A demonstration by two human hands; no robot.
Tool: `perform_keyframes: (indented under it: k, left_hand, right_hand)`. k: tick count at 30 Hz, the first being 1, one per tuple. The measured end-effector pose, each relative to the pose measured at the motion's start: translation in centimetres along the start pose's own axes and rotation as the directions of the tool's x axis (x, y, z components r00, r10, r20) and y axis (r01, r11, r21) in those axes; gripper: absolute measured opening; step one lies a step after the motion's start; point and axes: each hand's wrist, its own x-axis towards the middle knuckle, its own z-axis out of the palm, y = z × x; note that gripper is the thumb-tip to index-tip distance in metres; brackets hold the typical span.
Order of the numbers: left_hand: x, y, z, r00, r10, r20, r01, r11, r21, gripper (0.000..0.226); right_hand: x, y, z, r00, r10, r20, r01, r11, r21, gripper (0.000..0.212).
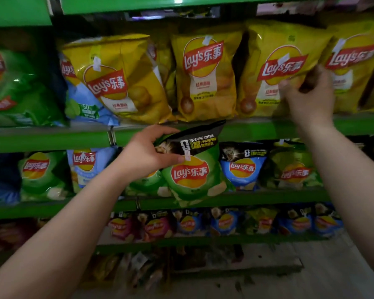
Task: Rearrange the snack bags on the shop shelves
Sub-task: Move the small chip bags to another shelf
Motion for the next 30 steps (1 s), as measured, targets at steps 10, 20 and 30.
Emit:
perform_keyframes:
  k: [10, 20, 30]
  left_hand:
    - [0.9, 0.8, 0.8, 0.999, -0.035, 0.026, 0.037, 0.996, -0.076, 0.049]
    - [1.6, 0.9, 0.8, 0.999, -0.052, 0.012, 0.053, 0.995, -0.080, 0.052]
    - [1.5, -0.2, 1.1, 0.987, -0.036, 0.159, 0.035, 0.999, 0.008, 0.051]
  right_hand:
    - [-1.3, -0.4, -1.1, 0.974, -0.211, -0.081, 0.200, 0.972, -0.123, 0.089]
    - [2.9, -3.8, 0.5, 0.957, -0.271, 0.105, 0.287, 0.827, -0.483, 0.050]
    - [0.8, -3.6, -1.2, 0.931, -0.357, 0.080, 0.337, 0.749, -0.570, 0.058]
